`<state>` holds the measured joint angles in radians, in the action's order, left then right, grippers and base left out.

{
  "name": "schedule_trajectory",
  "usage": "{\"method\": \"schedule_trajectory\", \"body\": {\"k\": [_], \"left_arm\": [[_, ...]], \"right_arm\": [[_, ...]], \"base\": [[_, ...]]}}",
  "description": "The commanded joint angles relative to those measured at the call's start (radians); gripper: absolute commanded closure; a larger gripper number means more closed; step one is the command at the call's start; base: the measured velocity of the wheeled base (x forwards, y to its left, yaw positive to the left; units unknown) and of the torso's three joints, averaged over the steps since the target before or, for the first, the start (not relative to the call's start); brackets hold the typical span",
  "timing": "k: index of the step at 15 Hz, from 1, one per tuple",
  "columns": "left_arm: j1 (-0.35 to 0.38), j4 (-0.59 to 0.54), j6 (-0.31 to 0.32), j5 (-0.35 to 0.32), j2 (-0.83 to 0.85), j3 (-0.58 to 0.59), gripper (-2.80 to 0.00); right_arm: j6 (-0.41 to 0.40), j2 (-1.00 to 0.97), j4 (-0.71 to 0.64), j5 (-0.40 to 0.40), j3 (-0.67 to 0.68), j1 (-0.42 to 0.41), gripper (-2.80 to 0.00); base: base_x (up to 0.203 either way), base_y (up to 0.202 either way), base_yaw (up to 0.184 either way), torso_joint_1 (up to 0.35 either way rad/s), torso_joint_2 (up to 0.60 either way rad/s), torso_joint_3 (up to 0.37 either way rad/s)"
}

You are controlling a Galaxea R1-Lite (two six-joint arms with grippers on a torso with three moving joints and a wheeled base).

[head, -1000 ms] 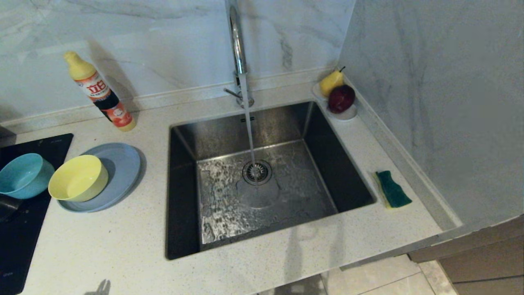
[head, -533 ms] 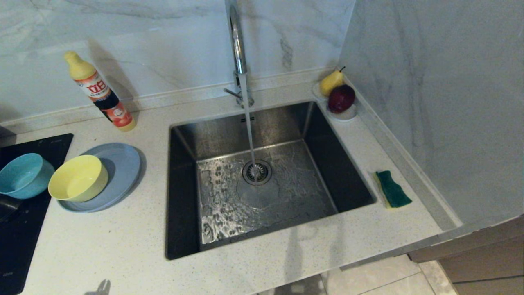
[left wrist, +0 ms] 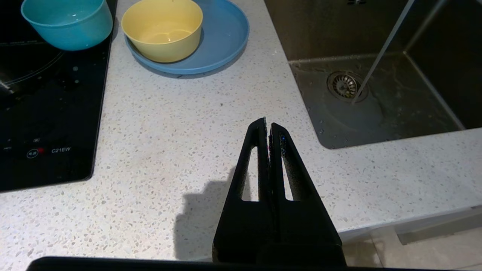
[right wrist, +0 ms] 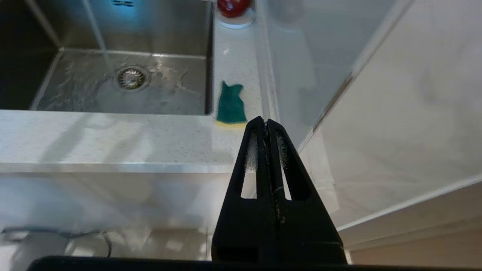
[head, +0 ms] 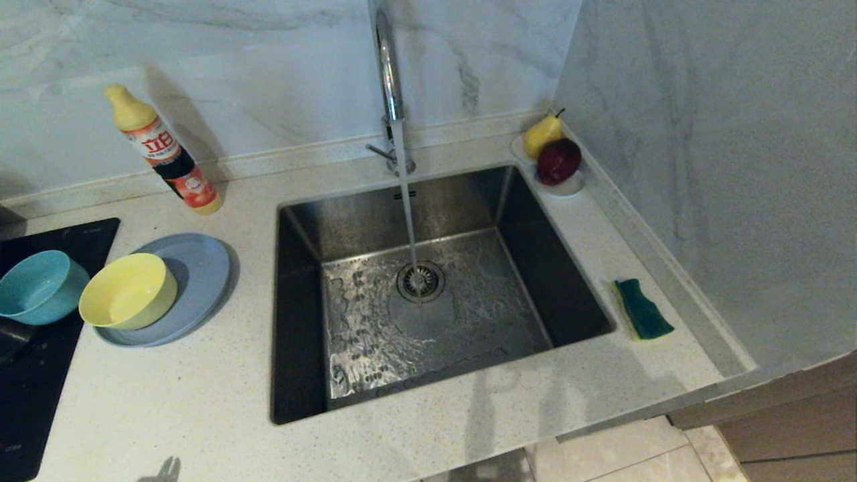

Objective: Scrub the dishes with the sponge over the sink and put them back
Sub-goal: Pick up a bowl and the sponge

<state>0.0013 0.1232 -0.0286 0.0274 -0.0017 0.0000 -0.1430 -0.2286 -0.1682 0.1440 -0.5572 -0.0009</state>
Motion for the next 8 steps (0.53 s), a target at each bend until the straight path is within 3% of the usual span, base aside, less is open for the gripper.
{"method": "schedule_trajectory", "body": {"k": [1, 5, 8], "left_arm": [[0.0, 0.001, -0.001, 0.0, 0.003, 0.04, 0.0], [0.0, 0.001, -0.001, 0.0, 0.003, 0.04, 0.0], [0.0, 0.001, -0.001, 0.0, 0.003, 0.04, 0.0]], "right_arm": [[-0.027, -0.17, -0.128, 0.036, -0.171, -0.001, 0.0], [-0.072, -0.436, -0.298, 0.078, -0.369, 0.001, 0.0], [-0.114, -0.63, -0.339, 0.078, -0.423, 0.006, 0.0]], "base": [[0.0, 0.0, 0.0, 0.0, 0.0, 0.0], [0.0, 0.0, 0.0, 0.0, 0.0, 0.0], [0.0, 0.0, 0.0, 0.0, 0.0, 0.0]]}}
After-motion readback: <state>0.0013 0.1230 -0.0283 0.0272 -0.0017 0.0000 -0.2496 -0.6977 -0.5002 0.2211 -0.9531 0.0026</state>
